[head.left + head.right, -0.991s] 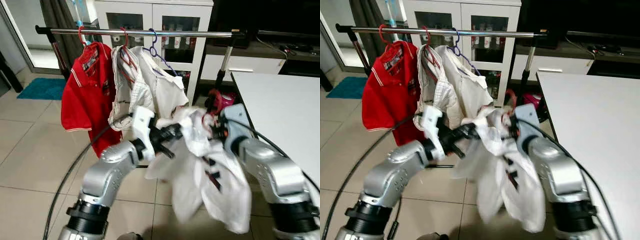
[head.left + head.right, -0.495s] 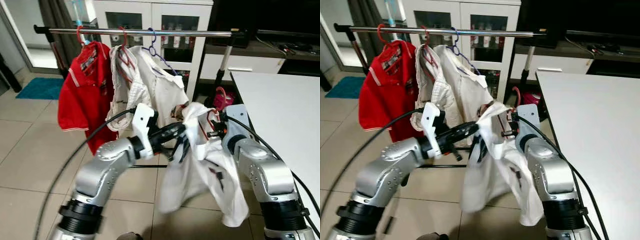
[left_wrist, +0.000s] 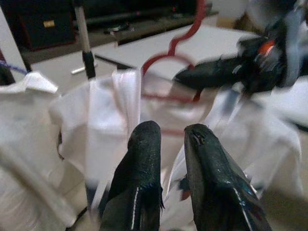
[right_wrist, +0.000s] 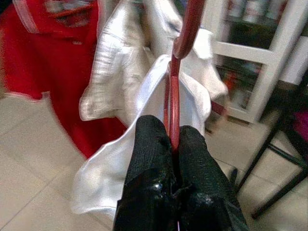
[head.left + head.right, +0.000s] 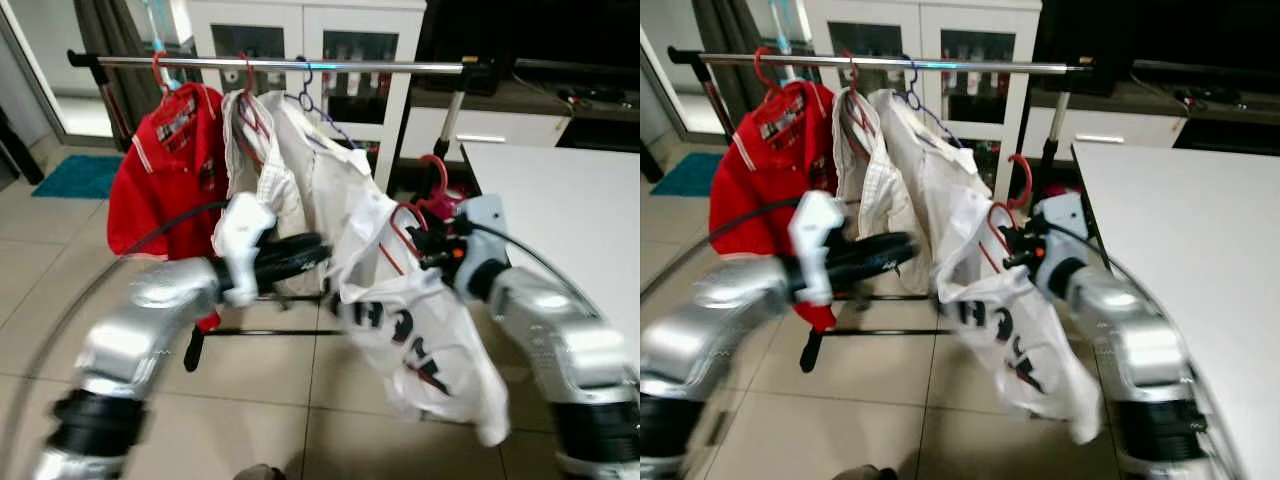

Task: Hang hanger

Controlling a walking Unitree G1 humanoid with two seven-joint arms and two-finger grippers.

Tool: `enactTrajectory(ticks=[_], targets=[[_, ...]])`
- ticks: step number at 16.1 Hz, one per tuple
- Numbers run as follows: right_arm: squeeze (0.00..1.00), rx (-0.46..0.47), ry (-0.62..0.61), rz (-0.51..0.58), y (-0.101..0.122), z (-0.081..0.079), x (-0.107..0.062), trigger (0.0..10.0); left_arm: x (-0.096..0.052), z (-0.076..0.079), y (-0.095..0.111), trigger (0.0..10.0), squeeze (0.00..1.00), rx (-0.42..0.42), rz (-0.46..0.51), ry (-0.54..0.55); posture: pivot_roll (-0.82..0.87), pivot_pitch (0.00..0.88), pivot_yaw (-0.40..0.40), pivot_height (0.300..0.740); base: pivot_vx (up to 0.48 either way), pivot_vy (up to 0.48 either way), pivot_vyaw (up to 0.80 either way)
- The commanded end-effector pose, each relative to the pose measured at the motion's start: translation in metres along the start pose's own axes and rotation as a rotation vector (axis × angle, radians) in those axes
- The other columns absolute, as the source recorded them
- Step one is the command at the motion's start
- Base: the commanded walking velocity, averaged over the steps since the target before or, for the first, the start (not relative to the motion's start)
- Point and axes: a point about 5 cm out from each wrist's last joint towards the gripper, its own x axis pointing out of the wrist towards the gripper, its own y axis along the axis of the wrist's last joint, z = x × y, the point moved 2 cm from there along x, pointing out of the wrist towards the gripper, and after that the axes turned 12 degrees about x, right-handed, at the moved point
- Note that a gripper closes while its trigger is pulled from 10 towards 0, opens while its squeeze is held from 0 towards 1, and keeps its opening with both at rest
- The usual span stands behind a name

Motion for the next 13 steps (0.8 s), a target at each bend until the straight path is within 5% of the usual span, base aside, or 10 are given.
enactTrajectory(ticks=[1, 4, 7, 8, 9, 11, 13], targets=[[0.0, -0.015, 0.103, 0.04, 0.013, -0.01, -0.006, 10.0, -0.014, -0.015, -0.002, 10.0, 1.0, 0.022, -0.014, 0.049, -0.02, 0.0, 0.013, 0.74, 0.0, 0.0, 0.0], [0.0, -0.06, 0.284, 0.014, 0.024, -0.018, -0.023, 10.0, -0.057, -0.065, -0.018, 10.0, 1.0, 0.11, -0.179, 0.253, -0.01, 0.0, 0.016, 0.74, 0.0, 0.0, 0.0], [0.0, -0.147, 0.418, -0.088, 0.021, -0.025, -0.038, 10.0, -0.079, -0.079, -0.024, 10.0, 1.0, 0.169, -0.26, 0.289, -0.01, 0.0, 0.016, 0.74, 0.0, 0.0, 0.0], [0.0, -0.175, 0.466, -0.112, 0.021, -0.029, -0.045, 10.0, -0.089, -0.083, -0.028, 10.0, 0.65, 0.178, -0.29, 0.285, -0.01, 0.0, 0.017, 0.74, 0.0, 0.0, 0.0], [0.0, -0.172, 0.469, -0.11, 0.022, -0.029, -0.046, 10.0, -0.092, -0.085, -0.031, 10.0, 0.0, 0.192, -0.313, 0.281, -0.01, 0.0, 0.018, 0.74, 0.0, 0.0, 0.0], [0.0, -0.19, 0.383, -0.11, 0.02, -0.023, -0.04, 10.0, -0.09, -0.086, -0.025, 10.0, 0.0, 0.154, -0.24, 0.303, -0.01, 0.0, 0.023, 0.74, 0.0, 0.0, 0.0], [0.0, -0.136, 0.149, -0.124, 0.005, -0.002, -0.029, 10.0, -0.076, -0.074, -0.017, 10.0, 0.0, 0.089, -0.107, 0.33, -0.01, 0.0, 0.026, 0.74, 0.0, 0.0, 0.0]])
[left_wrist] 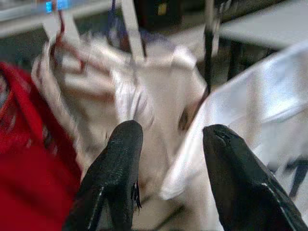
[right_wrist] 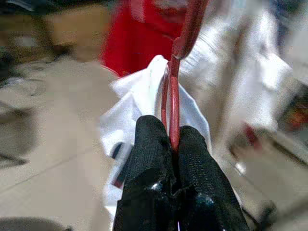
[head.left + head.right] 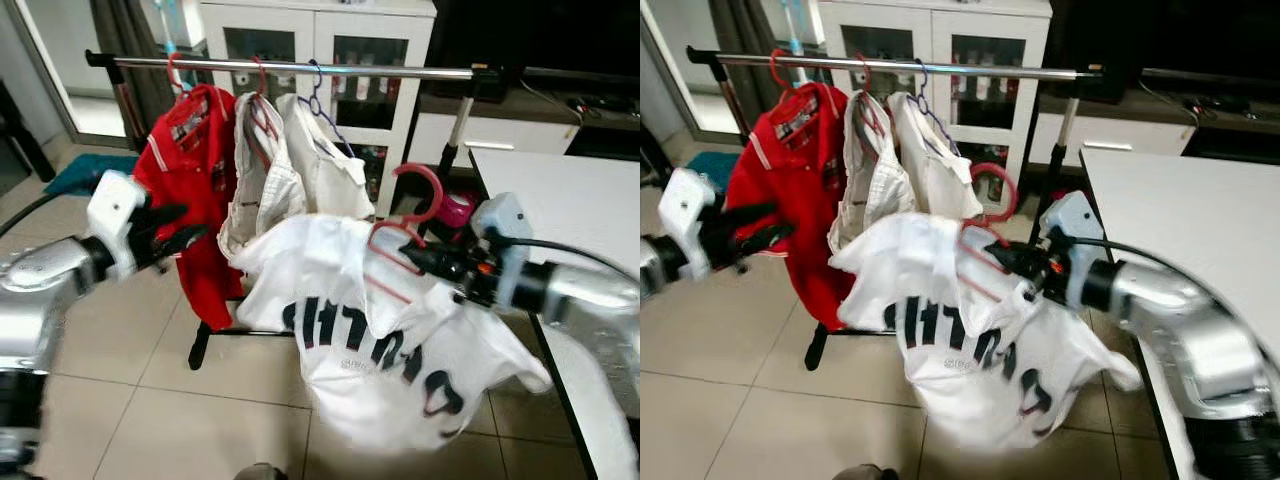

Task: Hang hanger

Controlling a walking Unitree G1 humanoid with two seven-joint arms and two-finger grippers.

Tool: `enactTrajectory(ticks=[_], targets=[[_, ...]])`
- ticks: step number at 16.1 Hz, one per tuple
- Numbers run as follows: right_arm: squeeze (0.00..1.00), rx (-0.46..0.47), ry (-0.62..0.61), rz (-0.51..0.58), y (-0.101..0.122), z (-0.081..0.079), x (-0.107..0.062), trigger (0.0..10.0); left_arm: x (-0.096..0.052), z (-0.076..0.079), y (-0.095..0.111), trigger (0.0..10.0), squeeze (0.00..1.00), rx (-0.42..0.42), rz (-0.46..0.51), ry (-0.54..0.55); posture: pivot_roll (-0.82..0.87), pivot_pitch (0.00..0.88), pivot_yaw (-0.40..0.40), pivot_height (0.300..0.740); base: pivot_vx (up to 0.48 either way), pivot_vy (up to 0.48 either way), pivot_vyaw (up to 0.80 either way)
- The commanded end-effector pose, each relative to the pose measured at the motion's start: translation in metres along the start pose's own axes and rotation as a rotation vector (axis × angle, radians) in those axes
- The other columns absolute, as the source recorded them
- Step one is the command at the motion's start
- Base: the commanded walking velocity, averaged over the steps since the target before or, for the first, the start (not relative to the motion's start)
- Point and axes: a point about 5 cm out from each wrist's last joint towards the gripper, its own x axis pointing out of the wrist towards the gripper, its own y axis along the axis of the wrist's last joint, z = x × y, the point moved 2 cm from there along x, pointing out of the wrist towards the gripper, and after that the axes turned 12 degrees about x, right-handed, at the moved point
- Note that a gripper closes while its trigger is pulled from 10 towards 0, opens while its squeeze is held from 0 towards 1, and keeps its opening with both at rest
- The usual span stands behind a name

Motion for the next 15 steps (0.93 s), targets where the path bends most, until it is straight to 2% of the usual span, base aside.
enactTrajectory(ticks=[1, 2, 3, 4, 5, 6, 7, 8, 9, 11, 13, 15], targets=[[0.0, 0.021, -0.074, -0.013, -0.005, 0.008, -0.002, 10.0, 0.001, 0.005, 0.001, 10.0, 0.0, -0.021, 0.009, -0.002, -0.01, 0.0, 0.028, 0.74, 0.0, 0.0, 0.0], [0.0, 0.058, -0.094, -0.026, -0.012, 0.007, -0.003, 10.0, 0.003, 0.014, -0.004, 10.0, 0.0, -0.048, 0.007, -0.004, -0.01, 0.0, 0.036, 0.74, 0.0, 0.0, 0.0], [0.0, -0.041, -0.195, -0.123, -0.027, 0.014, -0.004, 10.0, 0.004, 0.02, -0.013, 10.0, 0.0, -0.064, -0.031, 0.011, -0.03, 0.0, 0.043, 0.74, 0.0, 0.0, 0.0], [0.0, 0.083, -0.124, -0.017, -0.025, 0.002, 0.001, 10.0, 0.006, 0.023, -0.016, 10.0, 0.0, -0.067, -0.045, 0.022, -0.02, 0.0, 0.042, 0.74, 0.0, 0.0, 0.0], [0.0, 0.078, -0.209, -0.021, -0.032, 0.007, 0.003, 10.0, 0.008, 0.026, -0.012, 10.0, 0.0, -0.073, -0.019, 0.034, -0.02, 0.0, 0.037, 0.74, 0.0, 0.0, 0.0], [0.0, 0.0, -0.302, -0.063, -0.038, 0.014, 0.002, 10.0, 0.009, 0.027, -0.009, 10.0, 0.0, -0.076, -0.004, 0.046, -0.02, 0.0, 0.037, 0.74, 0.0, 0.0, 0.0], [0.0, -0.03, -0.441, -0.063, -0.046, 0.027, 0.002, 10.0, 0.011, 0.031, -0.009, 10.0, 0.0, -0.084, -0.009, 0.073, -0.01, 0.0, 0.038, 0.74, 0.0, 0.0, 0.0], [0.0, 0.099, -0.548, 0.084, -0.047, 0.032, 0.004, 10.0, 0.014, 0.036, -0.009, 10.0, 0.0, -0.067, -0.01, 0.136, 0.0, 0.0, 0.032, 0.74, 0.0, 0.0, 0.0], [0.0, 0.135, -0.591, 0.13, -0.048, 0.033, 0.004, 10.0, 0.015, 0.04, -0.01, 10.0, 0.0, -0.066, -0.016, 0.154, 0.0, 0.0, 0.032, 0.74, 0.0, 0.0, 0.0], [0.0, 0.166, -0.664, 0.195, -0.049, 0.03, 0.007, 10.0, 0.017, 0.048, -0.007, 10.0, 0.0, -0.075, -0.004, 0.244, 0.02, 0.0, 0.036, 0.74, 0.0, 0.0, 0.0], [0.0, 0.141, -0.69, 0.215, -0.045, 0.027, 0.013, 10.0, 0.019, 0.054, -0.005, 10.0, 0.0, -0.122, 0.008, 0.285, 0.02, 0.0, 0.042, 0.74, 0.156, 0.0, 0.0], [0.0, 0.13, -0.703, 0.286, -0.037, 0.027, 0.017, 10.0, 0.02, 0.058, -0.005, 10.0, 0.0, -0.125, -0.002, 0.309, 0.03, 0.0, 0.043, 0.74, 0.347, 0.0, 0.0]])
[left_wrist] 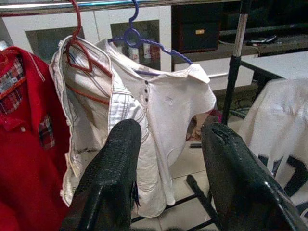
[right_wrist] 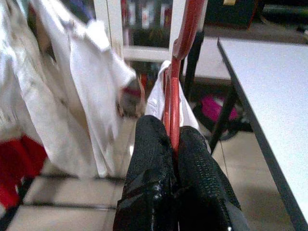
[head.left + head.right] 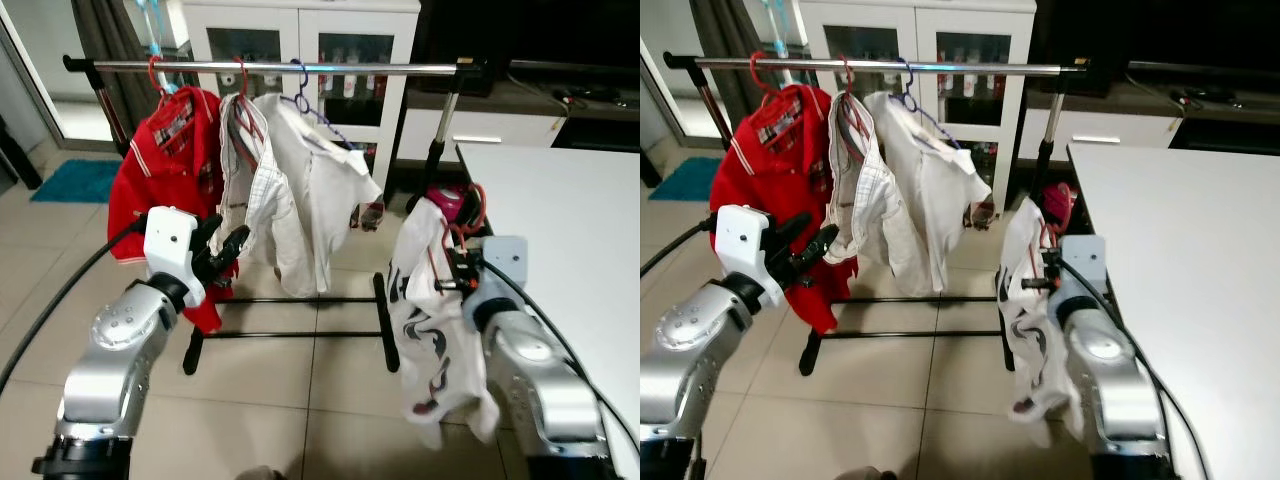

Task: Hang hanger

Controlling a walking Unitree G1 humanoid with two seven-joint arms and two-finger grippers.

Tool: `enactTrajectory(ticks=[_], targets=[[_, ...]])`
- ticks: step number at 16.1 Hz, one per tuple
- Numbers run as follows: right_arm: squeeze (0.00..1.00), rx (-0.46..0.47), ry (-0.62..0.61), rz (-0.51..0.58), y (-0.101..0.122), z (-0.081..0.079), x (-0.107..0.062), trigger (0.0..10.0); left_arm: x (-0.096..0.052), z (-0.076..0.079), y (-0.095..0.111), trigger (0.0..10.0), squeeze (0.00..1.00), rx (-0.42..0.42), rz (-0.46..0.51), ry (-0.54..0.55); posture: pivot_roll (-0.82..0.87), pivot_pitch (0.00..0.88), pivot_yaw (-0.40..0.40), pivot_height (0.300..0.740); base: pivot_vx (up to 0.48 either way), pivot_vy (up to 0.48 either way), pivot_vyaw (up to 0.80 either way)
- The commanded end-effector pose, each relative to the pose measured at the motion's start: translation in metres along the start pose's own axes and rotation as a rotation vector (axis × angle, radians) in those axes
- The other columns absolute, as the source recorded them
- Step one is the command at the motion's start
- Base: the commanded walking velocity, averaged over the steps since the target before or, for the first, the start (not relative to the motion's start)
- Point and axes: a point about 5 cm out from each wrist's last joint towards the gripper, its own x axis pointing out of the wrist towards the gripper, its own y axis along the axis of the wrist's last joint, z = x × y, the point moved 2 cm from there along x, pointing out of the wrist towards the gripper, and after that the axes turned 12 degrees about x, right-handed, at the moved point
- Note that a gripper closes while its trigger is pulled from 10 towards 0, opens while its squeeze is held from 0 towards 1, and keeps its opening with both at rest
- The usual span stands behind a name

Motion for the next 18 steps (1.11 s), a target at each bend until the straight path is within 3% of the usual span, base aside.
enactTrajectory(ticks=[1, 6, 8, 14, 18], targets=[[0.0, -0.001, -0.002, 0.074, 0.015, 0.0, 0.004, 10.0, 0.001, 0.0, 0.004, 10.0, 0.0, 0.017, 0.001, 0.012, 0.03, 0.0, 0.044, 0.74, 0.345, 0.0, 0.0], [0.0, 0.01, 0.028, 0.148, 0.031, -0.005, 0.01, 10.0, 0.007, -0.006, 0.01, 10.0, 0.0, 0.031, 0.018, 0.025, 0.03, 0.0, 0.042, 0.74, 0.393, 0.0, 0.0], [0.0, 0.0, 0.038, 0.163, 0.031, -0.008, 0.01, 10.0, 0.007, -0.002, 0.011, 10.0, 0.0, 0.031, 0.022, 0.005, 0.03, 0.0, 0.045, 0.74, 0.405, 0.0, 0.0], [0.0, -0.033, 0.069, 0.168, 0.032, -0.013, 0.012, 10.0, 0.007, 0.003, 0.009, 10.0, 0.0, 0.032, 0.019, -0.012, 0.03, 0.0, 0.043, 0.74, 0.406, 0.0, 0.0], [0.0, -0.067, 0.158, 0.15, 0.031, -0.027, 0.011, 10.0, 0.002, 0.004, 0.008, 10.0, 0.0, 0.043, 0.012, -0.025, 0.04, 0.0, 0.036, 0.74, 0.411, 0.0, 0.33]])
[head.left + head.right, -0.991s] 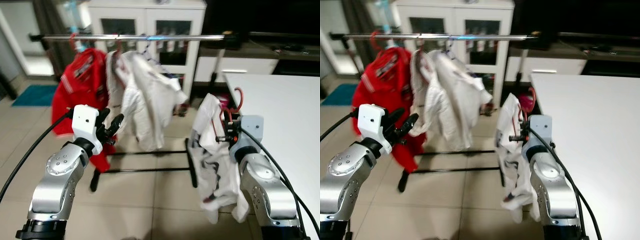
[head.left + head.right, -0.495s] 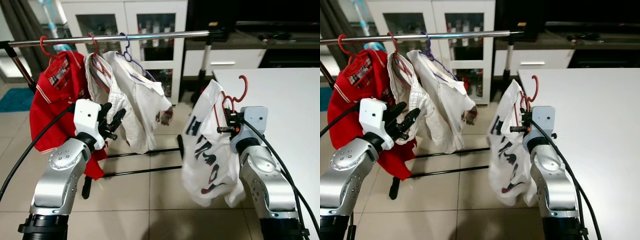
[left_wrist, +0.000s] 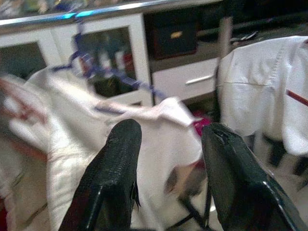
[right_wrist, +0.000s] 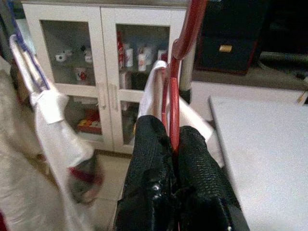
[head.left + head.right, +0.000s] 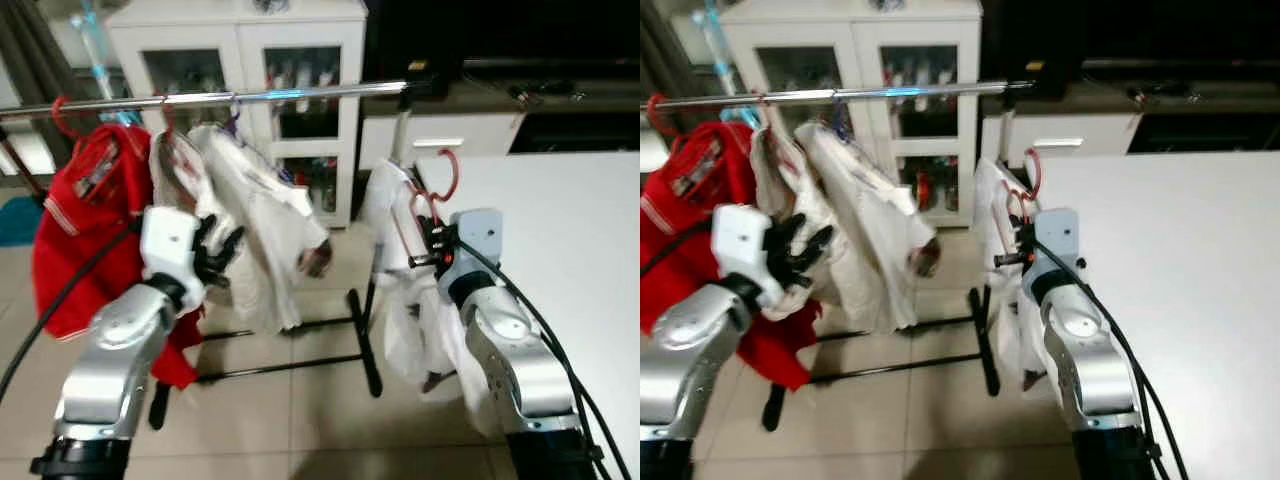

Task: Hang hanger

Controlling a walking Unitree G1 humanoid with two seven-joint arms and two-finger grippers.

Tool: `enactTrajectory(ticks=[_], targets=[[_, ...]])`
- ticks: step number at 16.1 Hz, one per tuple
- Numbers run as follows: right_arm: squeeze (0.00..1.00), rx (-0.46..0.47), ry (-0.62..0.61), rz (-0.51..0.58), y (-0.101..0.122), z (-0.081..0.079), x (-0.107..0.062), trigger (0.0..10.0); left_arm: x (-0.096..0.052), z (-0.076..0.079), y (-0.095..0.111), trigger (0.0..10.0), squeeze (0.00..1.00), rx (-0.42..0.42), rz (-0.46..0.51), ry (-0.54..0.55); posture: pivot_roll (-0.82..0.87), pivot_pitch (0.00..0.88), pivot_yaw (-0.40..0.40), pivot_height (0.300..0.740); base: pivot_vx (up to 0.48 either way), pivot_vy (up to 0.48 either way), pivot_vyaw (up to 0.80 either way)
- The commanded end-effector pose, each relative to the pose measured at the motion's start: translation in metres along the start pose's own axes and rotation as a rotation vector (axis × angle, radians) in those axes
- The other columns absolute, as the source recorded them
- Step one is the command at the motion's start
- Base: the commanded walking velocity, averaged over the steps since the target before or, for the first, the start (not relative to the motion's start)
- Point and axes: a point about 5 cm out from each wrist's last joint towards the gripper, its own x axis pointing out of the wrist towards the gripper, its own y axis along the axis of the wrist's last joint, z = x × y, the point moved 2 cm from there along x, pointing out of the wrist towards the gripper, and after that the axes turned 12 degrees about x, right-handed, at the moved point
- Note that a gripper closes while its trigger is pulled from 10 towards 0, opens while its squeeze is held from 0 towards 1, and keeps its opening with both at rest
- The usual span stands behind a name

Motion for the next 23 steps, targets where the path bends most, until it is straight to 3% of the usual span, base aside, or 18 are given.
enactTrajectory(ticks=[1, 3, 7, 12, 16, 22, 23], targets=[[0.0, -0.019, -0.004, 0.037, 0.008, 0.003, -0.001, 10.0, 0.0, 0.002, 0.002, 10.0, 0.0, 0.016, 0.003, -0.01, 0.04, 0.0, 0.036, 0.74, 0.416, 0.0, 0.8], [0.0, 0.005, -0.006, 0.041, 0.007, 0.002, 0.0, 10.0, -0.002, 0.002, 0.003, 10.0, 0.0, 0.025, 0.004, -0.016, 0.04, 0.0, 0.032, 0.74, 0.416, 0.0, 0.4], [0.0, -0.09, 0.068, 0.016, 0.004, -0.009, 0.001, 10.0, -0.004, 0.003, 0.003, 10.0, 0.0, 0.043, 0.002, -0.027, 0.05, 0.0, 0.03, 0.74, 0.415, 0.0, 0.0], [0.0, -0.065, 0.03, 0.023, 0.005, -0.005, 0.005, 10.0, -0.005, 0.004, 0.005, 10.0, 0.0, 0.056, 0.001, -0.044, 0.06, 0.0, 0.029, 0.74, 0.416, 0.0, 0.0], [0.0, -0.167, 0.052, 0.02, 0.006, -0.007, 0.008, 10.0, -0.005, 0.007, 0.005, 10.0, 0.0, 0.066, 0.0, -0.06, 0.06, 0.0, 0.031, 0.74, 0.414, 0.0, 0.0], [0.0, -0.085, 0.046, 0.073, 0.02, -0.006, 0.017, 10.0, -0.01, 0.018, 0.011, 10.0, 0.0, 0.062, 0.035, -0.149, 0.07, 0.0, 0.02, 0.74, 0.124, 0.0, 0.0], [0.0, -0.018, 0.036, 0.07, 0.022, -0.004, 0.021, 10.0, -0.011, 0.02, 0.014, 10.0, 0.0, 0.065, 0.045, -0.173, 0.08, 0.0, 0.02, 0.74, 0.0, 0.0, 0.0]])
